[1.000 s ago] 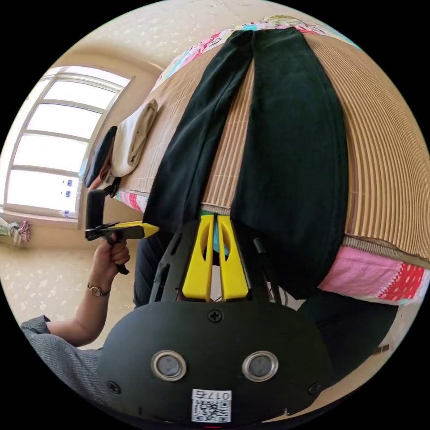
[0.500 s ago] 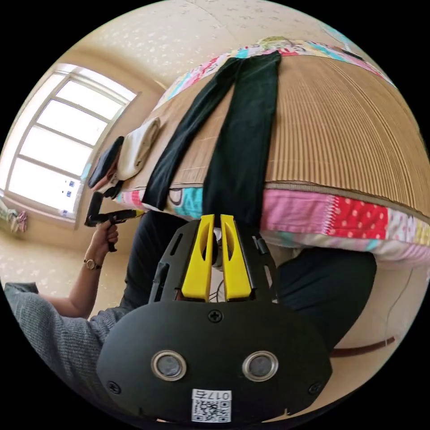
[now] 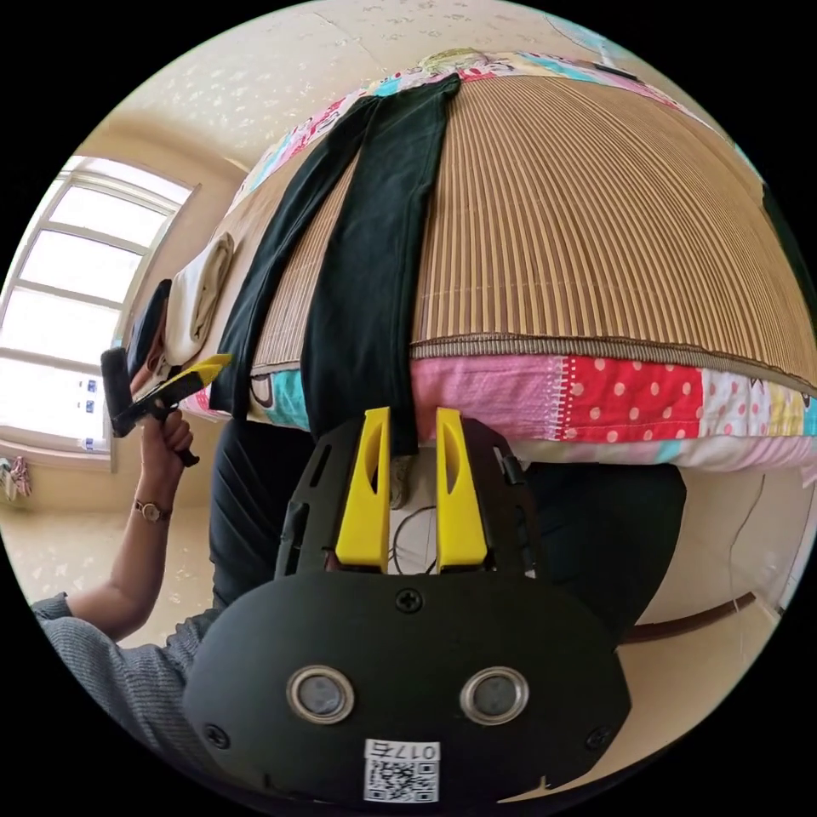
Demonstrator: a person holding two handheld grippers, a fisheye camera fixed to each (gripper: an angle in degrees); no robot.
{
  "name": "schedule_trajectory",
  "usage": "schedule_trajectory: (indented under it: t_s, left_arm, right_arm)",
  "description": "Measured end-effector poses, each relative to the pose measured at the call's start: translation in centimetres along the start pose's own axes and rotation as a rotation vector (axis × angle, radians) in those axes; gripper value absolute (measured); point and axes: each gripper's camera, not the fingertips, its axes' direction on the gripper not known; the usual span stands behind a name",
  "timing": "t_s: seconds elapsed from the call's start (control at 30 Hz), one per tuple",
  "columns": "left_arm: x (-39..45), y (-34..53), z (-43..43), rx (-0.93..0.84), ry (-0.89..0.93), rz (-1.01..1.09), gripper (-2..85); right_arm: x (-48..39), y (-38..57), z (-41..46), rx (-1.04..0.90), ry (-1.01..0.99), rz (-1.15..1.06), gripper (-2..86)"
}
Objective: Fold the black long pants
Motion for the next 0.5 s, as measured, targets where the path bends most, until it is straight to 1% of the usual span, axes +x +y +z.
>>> schedule_trajectory:
  t_s: [0.07,0.13,0.2,0.23,0.33,0.5]
  left_arm:
    - [1.1,0.1,1.7,0.009,-0.073,-0.005,10.9]
    - [1.8,0.3,2.8,-0.010,-0.113,-0.037,8.0]
    - [1.8,0.7,3.7,-0.044,-0.051,-0.052,2.9]
    - [1.7,1.4,4.0,-0.026,-0.025,-0.076,2.0]
    - [2.6,2.7,4.9,-0.036,-0.004,-0.064,0.9]
    - [5.6,5.7,6.6,-0.069,0.001,-0.028,0.7]
  right_arm:
    - [0.4,0.4,0.2,-0.006,-0.069,0.020,6.7]
    - [0.7,0.6,0.7,-0.008,-0.072,0.040,5.8]
    - [0.7,0.9,1.0,0.003,-0.061,0.031,4.6]
    - [0.7,1.3,1.0,0.008,-0.066,0.017,4.0]
    - [0.5,2.3,0.6,-0.002,-0.101,-0.047,3.3]
    - [0.6,5.6,-0.3,-0.031,-0.064,-0.080,3.0]
